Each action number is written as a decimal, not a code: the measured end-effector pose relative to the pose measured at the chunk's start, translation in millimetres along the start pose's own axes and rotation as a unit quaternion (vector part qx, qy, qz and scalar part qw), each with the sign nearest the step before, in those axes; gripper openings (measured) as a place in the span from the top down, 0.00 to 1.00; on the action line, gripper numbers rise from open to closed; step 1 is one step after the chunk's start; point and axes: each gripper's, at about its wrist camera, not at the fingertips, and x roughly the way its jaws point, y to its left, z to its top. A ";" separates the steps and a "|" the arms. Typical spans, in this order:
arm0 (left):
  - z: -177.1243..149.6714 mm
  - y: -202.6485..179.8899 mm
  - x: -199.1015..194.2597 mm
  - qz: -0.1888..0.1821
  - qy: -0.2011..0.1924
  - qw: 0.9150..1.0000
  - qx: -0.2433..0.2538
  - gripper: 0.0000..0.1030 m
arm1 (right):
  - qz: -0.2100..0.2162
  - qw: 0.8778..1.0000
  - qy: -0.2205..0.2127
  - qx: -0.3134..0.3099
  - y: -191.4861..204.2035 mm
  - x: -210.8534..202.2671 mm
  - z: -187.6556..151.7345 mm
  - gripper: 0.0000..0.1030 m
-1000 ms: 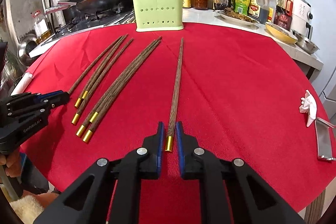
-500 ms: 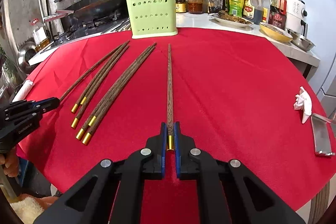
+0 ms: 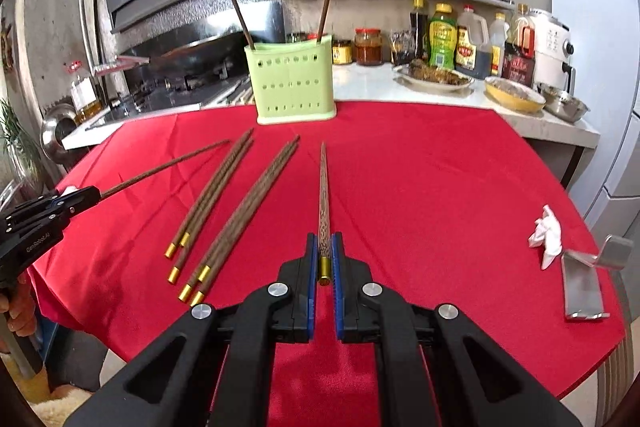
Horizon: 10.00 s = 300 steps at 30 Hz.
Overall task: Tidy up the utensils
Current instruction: 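Lift the chopstick upright with the left gripper while the right gripper lifts its chopstick, then lower the chopstick into the green holder with the left gripper while the right gripper inserts its own, then open both grippers and move them back over the loose chopsticks, then grasp a chopstick with the left gripper while the right gripper grasps another chopstick, then lift the chopstick upright with the left gripper while the right gripper lifts its chopstick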
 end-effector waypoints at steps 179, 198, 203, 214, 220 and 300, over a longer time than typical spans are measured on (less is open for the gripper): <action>-21.7 20.7 47.7 0.034 0.061 0.997 -0.020 0.68 | 0.074 0.993 0.086 -0.044 72.4 79.2 -3.0 0.83; -11.7 48.2 46.1 0.025 0.071 0.996 -0.049 0.68 | -0.003 0.992 0.099 -0.080 58.8 91.9 -3.6 0.94; -8.9 25.4 50.8 -0.024 0.077 0.996 -0.036 0.68 | -0.038 0.993 0.100 -0.059 16.8 81.7 -5.9 0.94; 3.1 -24.7 90.4 -0.078 0.111 0.990 -0.027 0.68 | -0.022 0.993 0.100 -0.052 -0.5 74.9 -8.6 0.93; 1.9 -35.0 106.2 -0.056 0.140 0.988 -0.018 0.80 | -0.016 0.994 0.098 -0.049 -1.6 76.8 -6.9 0.93; 89.7 19.3 -48.6 -0.014 -0.126 0.992 0.000 0.93 | 0.014 0.996 -0.080 -0.033 2.1 -51.9 115.5 0.99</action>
